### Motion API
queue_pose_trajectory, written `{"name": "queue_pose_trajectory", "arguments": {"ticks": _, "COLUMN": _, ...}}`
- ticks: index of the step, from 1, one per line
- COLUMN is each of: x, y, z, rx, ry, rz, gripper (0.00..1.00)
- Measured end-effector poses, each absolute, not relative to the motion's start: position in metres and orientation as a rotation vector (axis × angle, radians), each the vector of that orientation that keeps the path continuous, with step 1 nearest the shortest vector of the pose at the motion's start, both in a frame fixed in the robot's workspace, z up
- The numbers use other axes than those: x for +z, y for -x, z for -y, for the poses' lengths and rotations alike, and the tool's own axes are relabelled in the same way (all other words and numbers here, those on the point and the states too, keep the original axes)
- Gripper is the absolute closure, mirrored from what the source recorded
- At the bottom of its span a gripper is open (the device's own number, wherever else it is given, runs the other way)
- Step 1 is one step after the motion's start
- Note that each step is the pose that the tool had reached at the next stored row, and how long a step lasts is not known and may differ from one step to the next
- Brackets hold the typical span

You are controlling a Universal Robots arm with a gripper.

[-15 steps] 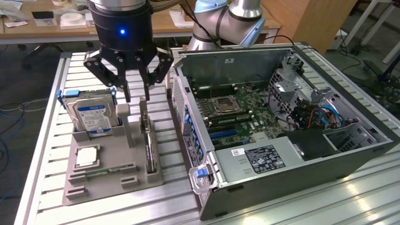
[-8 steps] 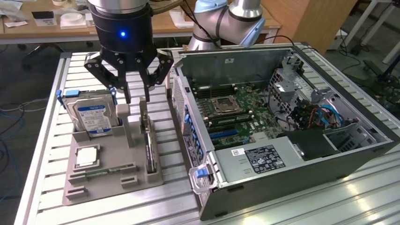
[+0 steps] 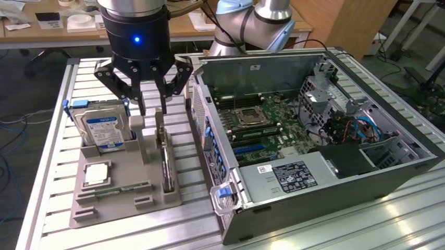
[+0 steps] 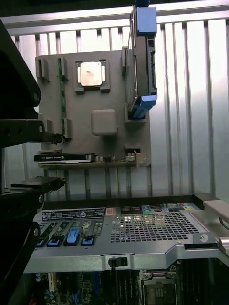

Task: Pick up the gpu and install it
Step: 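Pick up the gpu and move the gpu toward the slot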

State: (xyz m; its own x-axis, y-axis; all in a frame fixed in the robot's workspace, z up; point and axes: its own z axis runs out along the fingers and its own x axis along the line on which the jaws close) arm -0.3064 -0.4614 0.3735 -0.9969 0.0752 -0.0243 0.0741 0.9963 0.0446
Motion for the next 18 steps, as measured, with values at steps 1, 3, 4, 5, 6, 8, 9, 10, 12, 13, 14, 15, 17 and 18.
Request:
{"name": "queue_pose_trajectory", "arguments": {"ticks": 1, "x": 0.3735, "y": 0.3064, "z": 0.4615, "rx": 0.068, "ry": -0.116, "rz": -3.113, "gripper": 0.58}}
{"name": "queue_pose_trajectory", "arguments": {"ticks": 3, "x": 0.3734, "y": 0.3064, "z": 0.4614, "rx": 0.068, "ry": -0.117, "rz": -3.113, "gripper": 0.58}}
{"name": "queue_pose_trajectory", "arguments": {"ticks": 4, "x": 0.3734, "y": 0.3064, "z": 0.4615, "rx": 0.068, "ry": -0.116, "rz": -3.113, "gripper": 0.58}}
{"name": "queue_pose_trajectory", "arguments": {"ticks": 5, "x": 0.3734, "y": 0.3064, "z": 0.4614, "rx": 0.068, "ry": -0.117, "rz": -3.113, "gripper": 0.58}}
{"name": "queue_pose_trajectory", "arguments": {"ticks": 6, "x": 0.3734, "y": 0.3064, "z": 0.4614, "rx": 0.068, "ry": -0.117, "rz": -3.113, "gripper": 0.58}}
{"name": "queue_pose_trajectory", "arguments": {"ticks": 8, "x": 0.3728, "y": 0.3064, "z": 0.4614, "rx": 0.068, "ry": -0.116, "rz": -3.112, "gripper": 0.58}}
{"name": "queue_pose_trajectory", "arguments": {"ticks": 9, "x": 0.3721, "y": 0.3064, "z": 0.4614, "rx": 0.068, "ry": -0.117, "rz": -3.112, "gripper": 0.58}}
{"name": "queue_pose_trajectory", "arguments": {"ticks": 10, "x": 0.3714, "y": 0.3064, "z": 0.4614, "rx": 0.068, "ry": -0.117, "rz": -3.113, "gripper": 0.58}}
{"name": "queue_pose_trajectory", "arguments": {"ticks": 12, "x": 0.3707, "y": 0.3064, "z": 0.4614, "rx": 0.068, "ry": -0.117, "rz": -3.113, "gripper": 0.58}}
{"name": "queue_pose_trajectory", "arguments": {"ticks": 13, "x": 0.3707, "y": 0.3065, "z": 0.4615, "rx": 0.068, "ry": -0.117, "rz": -3.113, "gripper": 0.58}}
{"name": "queue_pose_trajectory", "arguments": {"ticks": 14, "x": 0.3707, "y": 0.3064, "z": 0.4615, "rx": 0.068, "ry": -0.117, "rz": -3.113, "gripper": 0.58}}
{"name": "queue_pose_trajectory", "arguments": {"ticks": 15, "x": 0.3706, "y": 0.3064, "z": 0.4615, "rx": 0.068, "ry": -0.116, "rz": -3.113, "gripper": 0.58}}
{"name": "queue_pose_trajectory", "arguments": {"ticks": 17, "x": 0.3706, "y": 0.3064, "z": 0.4614, "rx": 0.068, "ry": -0.117, "rz": -3.113, "gripper": 0.58}}
{"name": "queue_pose_trajectory", "arguments": {"ticks": 18, "x": 0.3706, "y": 0.3064, "z": 0.4614, "rx": 0.068, "ry": -0.117, "rz": -3.113, "gripper": 0.58}}
